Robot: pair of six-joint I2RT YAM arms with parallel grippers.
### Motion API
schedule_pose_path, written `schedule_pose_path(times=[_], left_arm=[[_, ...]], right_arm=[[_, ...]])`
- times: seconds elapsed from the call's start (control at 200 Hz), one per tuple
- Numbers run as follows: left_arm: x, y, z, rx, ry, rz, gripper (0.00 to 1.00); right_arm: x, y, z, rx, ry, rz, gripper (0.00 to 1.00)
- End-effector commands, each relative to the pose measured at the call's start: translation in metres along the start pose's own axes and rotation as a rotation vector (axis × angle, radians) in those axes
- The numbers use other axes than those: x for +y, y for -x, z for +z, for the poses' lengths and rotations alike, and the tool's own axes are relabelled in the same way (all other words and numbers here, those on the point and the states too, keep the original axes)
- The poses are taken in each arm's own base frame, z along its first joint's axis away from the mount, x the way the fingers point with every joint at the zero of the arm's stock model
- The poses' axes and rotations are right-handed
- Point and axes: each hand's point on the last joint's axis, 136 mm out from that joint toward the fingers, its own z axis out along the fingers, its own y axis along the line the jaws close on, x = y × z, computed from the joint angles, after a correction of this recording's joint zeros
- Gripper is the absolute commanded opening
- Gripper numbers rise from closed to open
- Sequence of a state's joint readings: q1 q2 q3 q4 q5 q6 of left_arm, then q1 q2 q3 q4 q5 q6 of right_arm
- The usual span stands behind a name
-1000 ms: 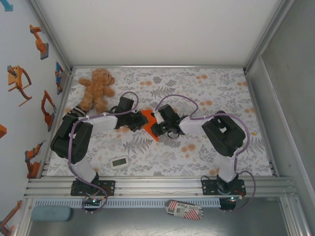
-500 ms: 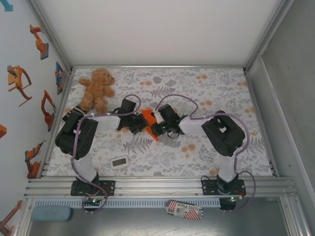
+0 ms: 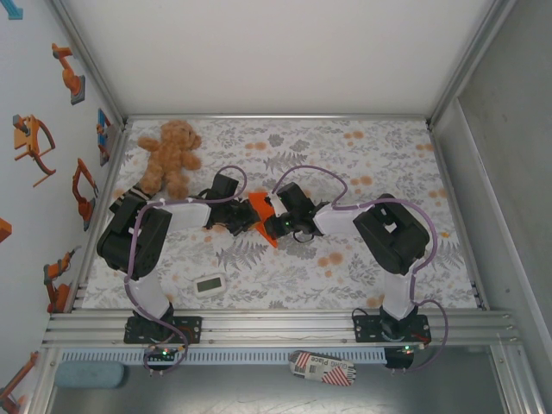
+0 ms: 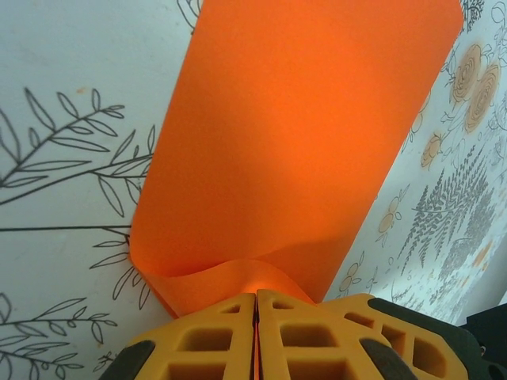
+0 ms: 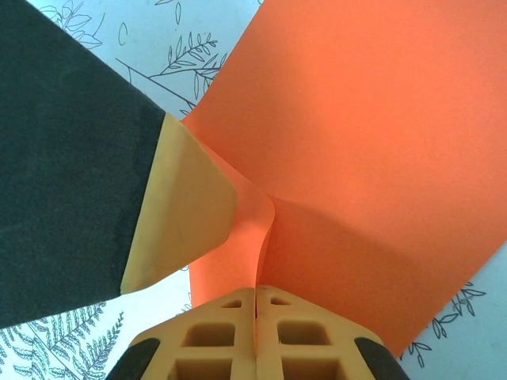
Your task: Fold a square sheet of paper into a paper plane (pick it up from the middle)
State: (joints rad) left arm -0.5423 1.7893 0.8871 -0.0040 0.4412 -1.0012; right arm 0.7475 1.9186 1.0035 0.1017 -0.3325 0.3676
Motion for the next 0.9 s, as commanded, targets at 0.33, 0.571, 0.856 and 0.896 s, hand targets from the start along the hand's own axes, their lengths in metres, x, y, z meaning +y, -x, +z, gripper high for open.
schedule_pose_path(times=[0.33,0.571,0.856,0.896], left_arm=[[0.019,-0.006,0.007,0.026,0.068,0.001,0.09],[0.024,-0.006,0.009,0.031,0.090,-0.001,0.09],[0.038,-0.008,0.010,0.036,0.158,-0.014,0.09],[0.040,-0.007,0.010,0.037,0.166,-0.018,0.09]], right_arm=[[-0.017,-0.018,0.010,0.061,-0.046,0.038,0.00],[-0.017,-0.018,0.009,0.061,-0.046,0.039,0.00],[-0.015,0.008,-0.005,-0.015,-0.046,0.121,0.03],[-0.015,0.017,-0.011,-0.037,-0.036,0.149,0.09]])
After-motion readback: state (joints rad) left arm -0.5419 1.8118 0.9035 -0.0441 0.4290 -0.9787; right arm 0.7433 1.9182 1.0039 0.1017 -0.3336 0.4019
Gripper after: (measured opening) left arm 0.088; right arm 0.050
